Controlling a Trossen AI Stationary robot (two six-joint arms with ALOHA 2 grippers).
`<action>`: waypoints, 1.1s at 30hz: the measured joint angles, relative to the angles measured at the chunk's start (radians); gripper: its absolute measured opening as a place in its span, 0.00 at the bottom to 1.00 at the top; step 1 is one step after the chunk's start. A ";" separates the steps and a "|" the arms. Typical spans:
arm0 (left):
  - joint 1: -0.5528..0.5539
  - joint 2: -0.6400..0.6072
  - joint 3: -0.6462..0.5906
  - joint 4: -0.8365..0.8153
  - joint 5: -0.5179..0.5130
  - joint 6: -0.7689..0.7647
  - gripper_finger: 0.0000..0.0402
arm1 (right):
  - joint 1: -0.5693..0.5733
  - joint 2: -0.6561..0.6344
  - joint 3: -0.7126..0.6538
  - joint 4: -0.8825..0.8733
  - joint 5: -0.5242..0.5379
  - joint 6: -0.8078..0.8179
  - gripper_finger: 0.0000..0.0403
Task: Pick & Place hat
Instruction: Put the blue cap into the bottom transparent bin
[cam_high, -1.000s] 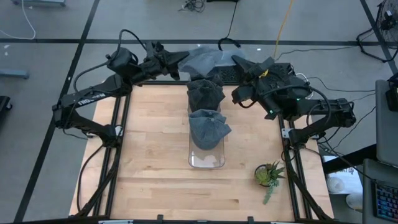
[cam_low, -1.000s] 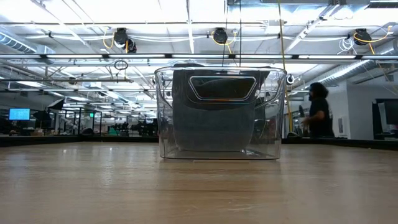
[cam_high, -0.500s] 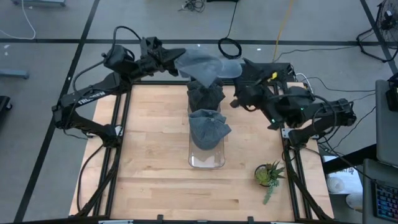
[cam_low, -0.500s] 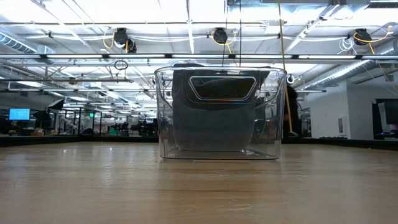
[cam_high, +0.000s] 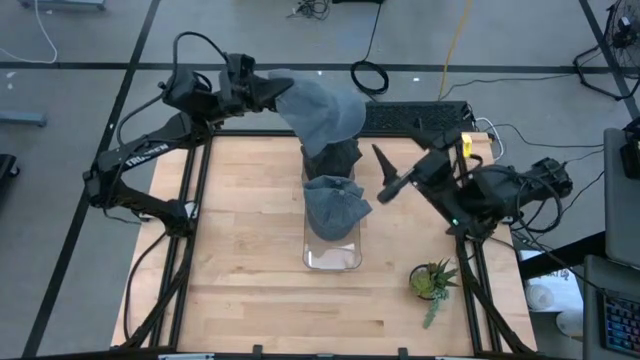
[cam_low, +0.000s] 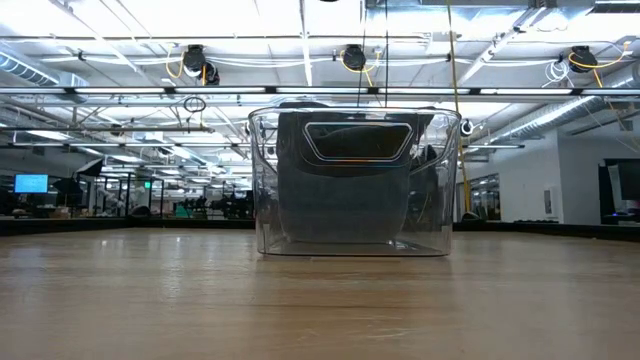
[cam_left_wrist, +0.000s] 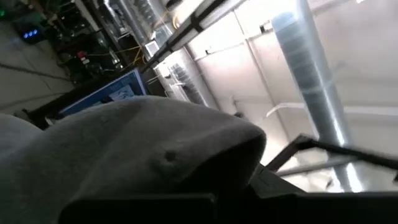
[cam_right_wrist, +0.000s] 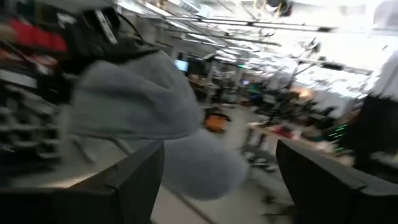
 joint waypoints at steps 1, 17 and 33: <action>0.000 -0.001 0.000 0.001 0.015 0.030 0.02 | 0.012 0.000 0.000 -0.011 -0.002 0.045 0.73; 0.003 -0.114 0.000 -0.231 0.198 0.699 0.02 | -0.053 -0.020 -0.001 -0.669 -0.419 0.706 0.72; -0.036 -0.209 0.001 -0.532 0.095 1.178 0.02 | -0.260 -0.330 -0.492 -0.436 -0.776 0.829 0.72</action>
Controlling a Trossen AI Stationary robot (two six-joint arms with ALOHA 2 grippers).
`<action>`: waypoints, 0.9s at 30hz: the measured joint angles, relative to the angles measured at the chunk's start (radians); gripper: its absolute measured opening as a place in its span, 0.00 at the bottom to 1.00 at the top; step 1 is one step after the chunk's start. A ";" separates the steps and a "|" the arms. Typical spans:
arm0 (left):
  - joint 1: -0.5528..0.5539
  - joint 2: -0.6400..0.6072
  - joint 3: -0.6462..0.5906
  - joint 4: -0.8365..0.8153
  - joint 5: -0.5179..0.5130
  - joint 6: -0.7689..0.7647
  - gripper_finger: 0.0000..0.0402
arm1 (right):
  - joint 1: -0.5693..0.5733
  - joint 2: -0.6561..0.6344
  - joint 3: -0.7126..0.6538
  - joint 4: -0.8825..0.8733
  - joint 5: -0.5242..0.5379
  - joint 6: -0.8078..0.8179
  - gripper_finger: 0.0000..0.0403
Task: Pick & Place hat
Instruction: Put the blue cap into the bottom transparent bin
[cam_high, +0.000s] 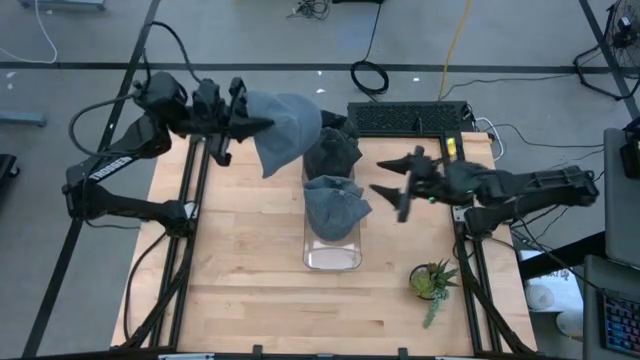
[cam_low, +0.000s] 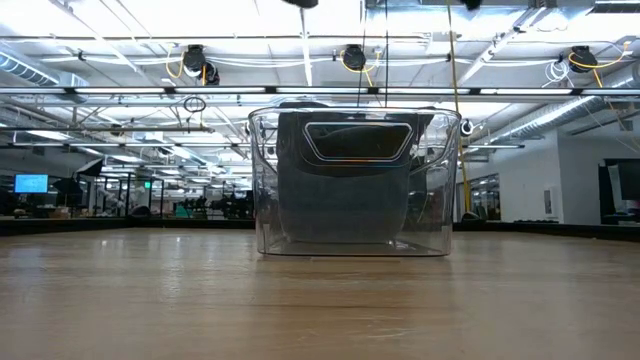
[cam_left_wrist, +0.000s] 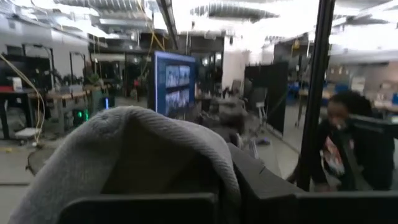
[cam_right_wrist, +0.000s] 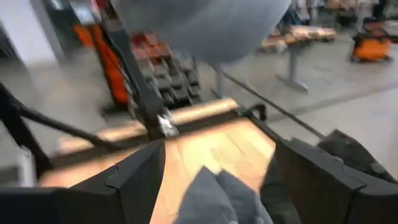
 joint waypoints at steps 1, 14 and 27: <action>-0.003 0.000 0.000 -0.025 0.003 0.019 0.02 | -0.018 -0.049 -0.056 0.050 -0.036 0.006 0.72; -0.128 0.015 0.000 -0.181 -0.076 0.351 0.02 | -0.174 -0.487 -0.428 0.124 -0.469 0.194 0.63; -0.305 0.126 0.163 -0.464 -0.298 0.547 0.02 | -0.268 -0.714 -0.685 0.218 -0.431 0.156 0.54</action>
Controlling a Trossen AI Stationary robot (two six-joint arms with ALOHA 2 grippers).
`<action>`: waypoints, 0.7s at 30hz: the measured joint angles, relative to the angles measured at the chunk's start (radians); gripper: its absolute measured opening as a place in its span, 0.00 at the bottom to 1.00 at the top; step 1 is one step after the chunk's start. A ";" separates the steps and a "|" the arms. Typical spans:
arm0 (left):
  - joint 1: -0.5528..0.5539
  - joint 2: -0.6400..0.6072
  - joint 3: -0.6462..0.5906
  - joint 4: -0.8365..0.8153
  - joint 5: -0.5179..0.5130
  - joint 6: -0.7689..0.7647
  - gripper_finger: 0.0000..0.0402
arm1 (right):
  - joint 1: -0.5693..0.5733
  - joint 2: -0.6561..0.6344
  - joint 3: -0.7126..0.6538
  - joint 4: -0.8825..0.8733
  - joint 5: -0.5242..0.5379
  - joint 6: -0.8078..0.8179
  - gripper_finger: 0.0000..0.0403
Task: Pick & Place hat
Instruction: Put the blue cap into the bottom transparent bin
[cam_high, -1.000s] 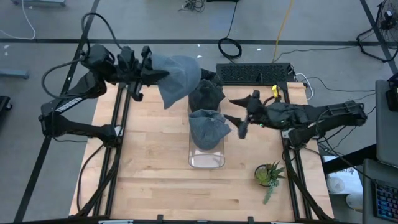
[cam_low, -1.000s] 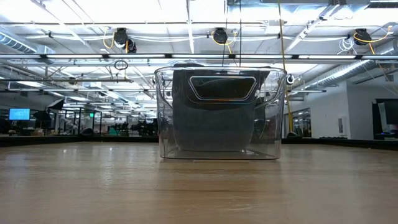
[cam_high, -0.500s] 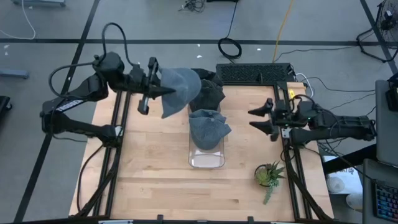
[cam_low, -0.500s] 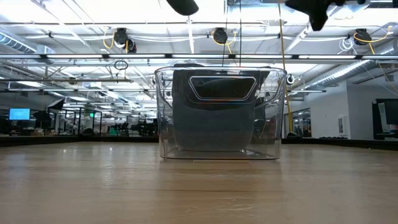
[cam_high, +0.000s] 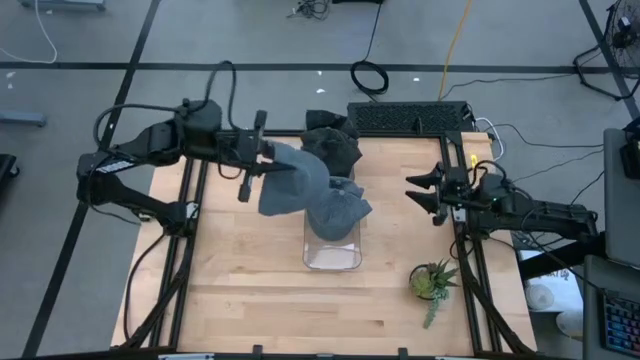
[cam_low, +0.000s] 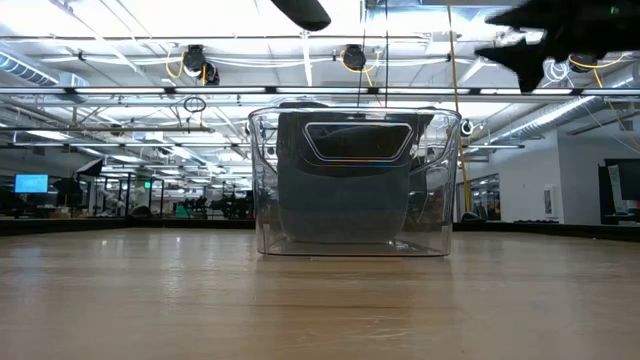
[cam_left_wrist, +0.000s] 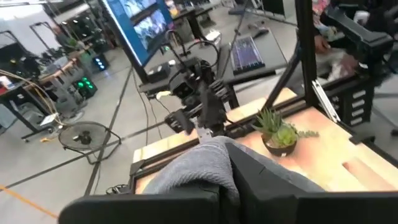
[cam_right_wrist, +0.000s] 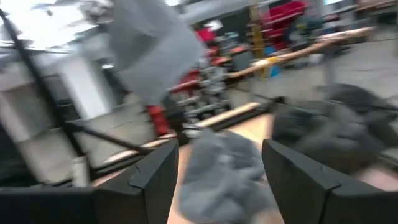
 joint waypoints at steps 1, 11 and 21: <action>-0.010 0.015 0.015 -0.013 -0.005 0.007 0.02 | -0.003 -0.013 -0.022 -0.001 0.034 -0.007 0.54; -0.132 0.148 0.145 -0.114 -0.179 0.161 0.02 | -0.022 -0.150 -0.208 -0.001 0.158 0.069 0.55; -0.261 0.271 0.262 -0.237 -0.413 0.306 0.02 | -0.022 -0.269 -0.326 0.019 0.158 0.139 0.51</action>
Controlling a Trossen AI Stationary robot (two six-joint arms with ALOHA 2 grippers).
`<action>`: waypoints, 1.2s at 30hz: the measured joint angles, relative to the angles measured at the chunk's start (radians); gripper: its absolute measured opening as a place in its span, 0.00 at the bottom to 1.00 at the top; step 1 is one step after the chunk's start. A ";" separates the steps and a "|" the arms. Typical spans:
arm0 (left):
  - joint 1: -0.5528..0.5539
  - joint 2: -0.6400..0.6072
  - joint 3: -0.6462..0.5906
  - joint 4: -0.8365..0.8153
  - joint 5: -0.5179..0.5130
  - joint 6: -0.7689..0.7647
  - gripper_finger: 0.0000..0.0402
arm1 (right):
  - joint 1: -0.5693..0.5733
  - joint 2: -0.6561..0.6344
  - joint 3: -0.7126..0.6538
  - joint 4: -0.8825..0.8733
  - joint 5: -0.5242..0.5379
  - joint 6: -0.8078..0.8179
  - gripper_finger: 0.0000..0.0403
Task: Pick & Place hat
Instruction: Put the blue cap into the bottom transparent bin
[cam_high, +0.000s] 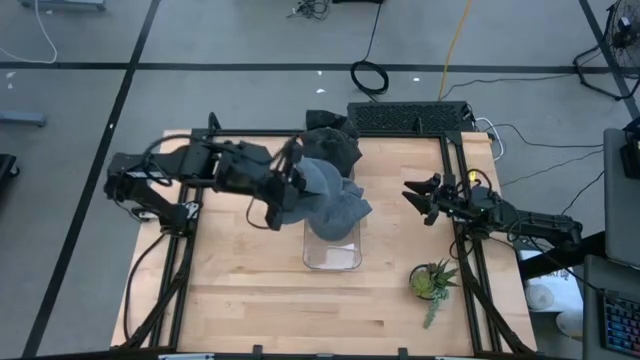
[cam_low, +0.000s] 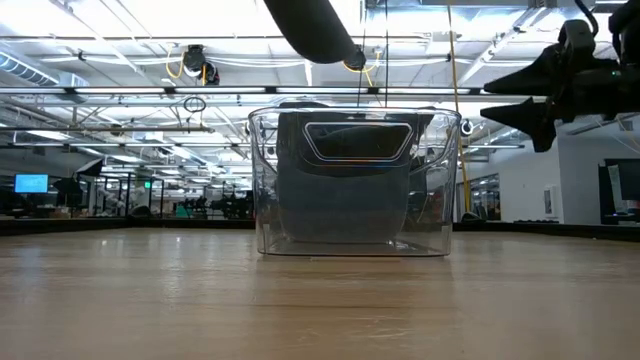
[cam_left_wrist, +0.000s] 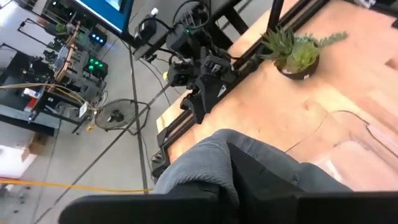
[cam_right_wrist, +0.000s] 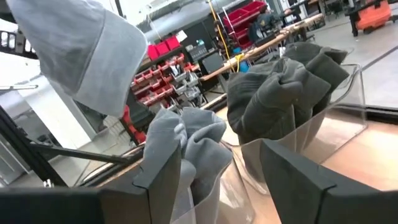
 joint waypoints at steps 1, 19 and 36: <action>-0.011 0.008 0.005 0.000 -0.012 0.007 0.02 | 0.000 0.002 -0.002 -0.002 0.000 0.000 0.51; -0.138 0.114 0.011 -0.143 -0.107 0.075 0.02 | -0.027 0.043 -0.010 0.032 0.215 -0.250 0.51; -0.148 0.184 0.010 -0.194 -0.102 0.334 0.02 | -0.027 0.046 -0.011 0.120 0.214 -0.260 0.51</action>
